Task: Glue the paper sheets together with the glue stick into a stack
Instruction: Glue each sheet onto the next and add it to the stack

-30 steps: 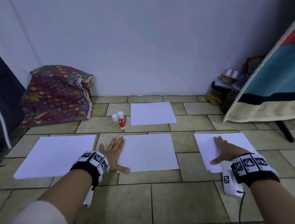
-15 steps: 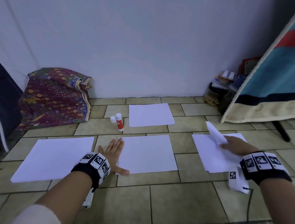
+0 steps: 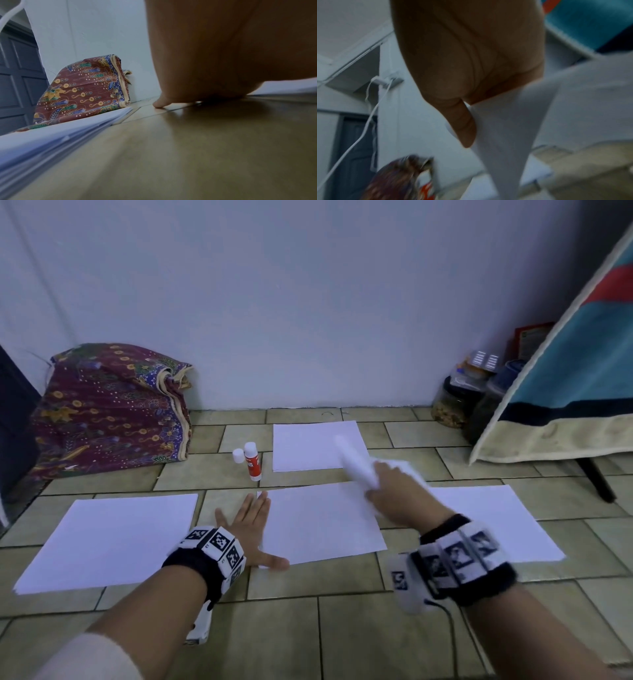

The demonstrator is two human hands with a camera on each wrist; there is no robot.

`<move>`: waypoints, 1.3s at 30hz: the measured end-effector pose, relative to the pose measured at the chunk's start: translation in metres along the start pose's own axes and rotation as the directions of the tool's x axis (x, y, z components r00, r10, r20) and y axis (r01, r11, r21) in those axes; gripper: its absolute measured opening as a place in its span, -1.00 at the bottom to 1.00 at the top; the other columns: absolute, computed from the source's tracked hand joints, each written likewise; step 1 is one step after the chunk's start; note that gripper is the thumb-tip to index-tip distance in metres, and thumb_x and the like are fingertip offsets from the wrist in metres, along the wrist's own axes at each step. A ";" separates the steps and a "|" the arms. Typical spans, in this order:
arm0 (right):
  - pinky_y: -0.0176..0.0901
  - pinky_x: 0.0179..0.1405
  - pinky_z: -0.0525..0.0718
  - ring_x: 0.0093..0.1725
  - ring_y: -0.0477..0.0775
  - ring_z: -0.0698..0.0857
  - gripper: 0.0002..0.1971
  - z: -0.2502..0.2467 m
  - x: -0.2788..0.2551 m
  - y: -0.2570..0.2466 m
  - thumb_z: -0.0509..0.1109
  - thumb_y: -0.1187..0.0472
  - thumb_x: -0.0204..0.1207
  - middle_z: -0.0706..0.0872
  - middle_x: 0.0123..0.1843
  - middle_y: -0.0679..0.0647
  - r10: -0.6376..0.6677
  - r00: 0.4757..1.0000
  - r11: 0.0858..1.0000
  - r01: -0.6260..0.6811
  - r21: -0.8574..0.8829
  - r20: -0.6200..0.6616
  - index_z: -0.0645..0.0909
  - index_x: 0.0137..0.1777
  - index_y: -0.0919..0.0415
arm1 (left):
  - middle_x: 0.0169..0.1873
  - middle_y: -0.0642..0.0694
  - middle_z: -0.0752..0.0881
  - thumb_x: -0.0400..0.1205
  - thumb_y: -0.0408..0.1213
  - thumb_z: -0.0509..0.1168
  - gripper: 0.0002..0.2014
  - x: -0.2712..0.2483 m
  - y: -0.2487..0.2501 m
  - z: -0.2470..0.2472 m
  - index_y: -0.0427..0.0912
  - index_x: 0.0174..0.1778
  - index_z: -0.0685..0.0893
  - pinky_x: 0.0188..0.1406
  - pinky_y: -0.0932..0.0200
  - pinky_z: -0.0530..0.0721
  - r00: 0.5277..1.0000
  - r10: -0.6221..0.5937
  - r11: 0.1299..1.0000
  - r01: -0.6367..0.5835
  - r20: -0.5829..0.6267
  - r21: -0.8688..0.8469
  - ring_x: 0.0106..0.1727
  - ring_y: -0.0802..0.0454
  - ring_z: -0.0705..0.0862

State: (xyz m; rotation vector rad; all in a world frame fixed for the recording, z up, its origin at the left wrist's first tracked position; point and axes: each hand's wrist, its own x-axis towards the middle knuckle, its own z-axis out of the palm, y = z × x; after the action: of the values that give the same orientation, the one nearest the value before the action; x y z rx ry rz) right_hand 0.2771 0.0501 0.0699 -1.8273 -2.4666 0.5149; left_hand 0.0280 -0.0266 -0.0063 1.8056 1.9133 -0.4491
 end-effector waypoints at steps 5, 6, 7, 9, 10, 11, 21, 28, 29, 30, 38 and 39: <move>0.22 0.46 0.38 0.46 0.26 0.44 -0.41 0.055 0.019 -0.057 0.22 -0.15 0.62 0.48 0.49 0.15 -0.043 0.958 0.995 0.015 0.099 0.284 0.32 0.53 0.19 | 0.58 0.03 -0.54 -0.18 0.83 -0.18 0.59 0.005 -0.002 0.002 -0.17 0.61 -0.49 0.47 -0.58 -0.27 0.999 -0.025 1.000 0.025 0.033 -0.004 0.62 0.01 -0.49; 0.20 0.45 0.40 0.44 0.25 0.47 -0.42 0.060 0.022 -0.064 0.21 -0.16 0.62 0.51 0.47 0.16 -0.053 0.951 0.992 0.015 0.124 0.305 0.34 0.51 0.19 | 0.59 0.02 -0.53 0.09 0.75 0.01 0.46 0.005 -0.002 0.003 -0.17 0.61 -0.49 0.48 -0.58 -0.27 0.999 -0.036 0.999 0.036 0.026 0.000 0.62 0.01 -0.49; 0.16 0.44 0.42 0.43 0.24 0.48 -0.42 0.063 0.024 -0.071 0.21 -0.15 0.63 0.52 0.46 0.18 -0.066 0.946 0.990 0.022 0.141 0.318 0.35 0.51 0.21 | 0.60 0.01 -0.52 0.29 0.61 0.15 0.35 0.006 -0.002 0.005 -0.17 0.61 -0.49 0.48 -0.57 -0.27 0.999 -0.042 0.999 0.042 0.015 0.001 0.62 0.01 -0.49; 0.03 0.43 0.42 0.43 0.24 0.49 -0.42 0.067 0.024 -0.082 0.18 -0.11 0.66 0.51 0.47 0.22 -0.089 0.941 0.988 0.043 0.146 0.326 0.33 0.52 0.28 | 0.60 0.01 -0.51 0.41 0.47 0.24 0.27 0.007 -0.002 0.007 -0.17 0.62 -0.48 0.48 -0.54 -0.29 0.999 -0.048 0.999 0.048 0.001 -0.005 0.62 0.01 -0.48; 0.00 0.43 0.41 0.44 0.24 0.48 -0.42 0.068 0.024 -0.086 0.17 -0.10 0.68 0.49 0.48 0.23 -0.093 0.942 0.990 0.051 0.135 0.323 0.32 0.53 0.31 | 0.60 0.01 -0.51 0.42 0.46 0.24 0.26 0.007 -0.002 0.007 -0.18 0.62 -0.48 0.48 -0.54 -0.29 0.999 -0.049 0.999 0.049 0.003 -0.005 0.63 0.01 -0.48; 0.00 0.45 0.38 0.45 0.24 0.46 -0.41 0.070 0.024 -0.088 0.15 -0.10 0.69 0.47 0.49 0.25 -0.087 0.944 0.991 0.050 0.121 0.319 0.30 0.54 0.33 | 0.60 0.01 -0.51 0.42 0.46 0.24 0.26 0.006 -0.002 0.007 -0.18 0.62 -0.48 0.48 -0.54 -0.30 0.999 -0.049 0.999 0.049 0.007 -0.006 0.63 0.01 -0.48; 0.18 0.62 0.04 0.61 0.29 0.18 -0.32 0.090 0.037 -0.098 0.06 -0.12 0.70 0.29 0.59 0.31 0.042 0.953 0.997 -0.059 0.045 0.300 0.16 0.59 0.43 | 0.62 0.01 -0.48 0.40 0.47 0.25 0.27 0.009 -0.001 0.009 -0.18 0.63 -0.45 0.50 -0.54 -0.26 0.997 -0.072 0.997 0.072 0.002 0.010 0.63 0.02 -0.47; 0.46 0.55 0.11 0.66 0.34 0.03 -0.19 0.115 0.049 -0.097 0.11 -0.22 0.62 0.12 0.67 0.31 0.104 0.946 0.987 -0.136 0.084 0.308 0.04 0.64 0.38 | 0.62 0.00 -0.48 0.40 0.46 0.27 0.28 0.011 -0.002 0.009 -0.19 0.63 -0.45 0.49 -0.54 -0.25 0.997 -0.079 0.997 0.079 0.007 0.007 0.63 0.01 -0.46; 0.46 0.55 0.11 0.66 0.34 0.03 -0.19 0.115 0.049 -0.097 0.11 -0.21 0.63 0.12 0.66 0.31 0.104 0.945 0.986 -0.138 0.090 0.309 0.04 0.64 0.38 | 0.62 0.00 -0.48 0.40 0.46 0.27 0.28 0.012 -0.002 0.009 -0.19 0.63 -0.45 0.49 -0.54 -0.24 0.997 -0.080 0.997 0.080 0.009 0.008 0.63 0.01 -0.47; 0.46 0.55 0.11 0.66 0.34 0.04 -0.20 0.115 0.050 -0.096 0.11 -0.21 0.63 0.12 0.66 0.31 0.102 0.945 0.986 -0.137 0.094 0.309 0.04 0.65 0.37 | 0.62 0.00 -0.48 0.40 0.46 0.27 0.28 0.012 -0.002 0.009 -0.19 0.63 -0.45 0.49 -0.54 -0.24 0.997 -0.080 0.997 0.080 0.009 0.009 0.63 0.01 -0.47; 0.46 0.55 0.11 0.66 0.33 0.04 -0.20 0.114 0.049 -0.096 0.12 -0.21 0.63 0.13 0.67 0.31 0.100 0.945 0.985 -0.138 0.104 0.311 0.04 0.64 0.37 | 0.61 0.00 -0.49 0.41 0.45 0.27 0.28 0.011 -0.001 0.008 -0.20 0.62 -0.46 0.49 -0.53 -0.25 0.997 -0.078 0.997 0.078 0.019 0.003 0.63 0.01 -0.48; 0.45 0.56 0.11 0.66 0.33 0.04 -0.20 0.113 0.048 -0.096 0.12 -0.21 0.63 0.12 0.67 0.31 0.102 0.944 0.984 -0.142 0.108 0.312 0.04 0.64 0.37 | 0.61 0.00 -0.50 0.41 0.45 0.27 0.28 0.011 -0.001 0.008 -0.20 0.62 -0.47 0.49 -0.53 -0.26 0.997 -0.077 0.997 0.077 0.022 0.001 0.63 0.01 -0.48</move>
State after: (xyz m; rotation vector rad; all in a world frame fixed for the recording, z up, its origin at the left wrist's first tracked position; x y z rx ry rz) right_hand 0.1488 0.0431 -0.0183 -1.9890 -2.4346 1.0126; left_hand 0.0279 -0.0216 -0.0189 1.7247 1.9735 -0.4932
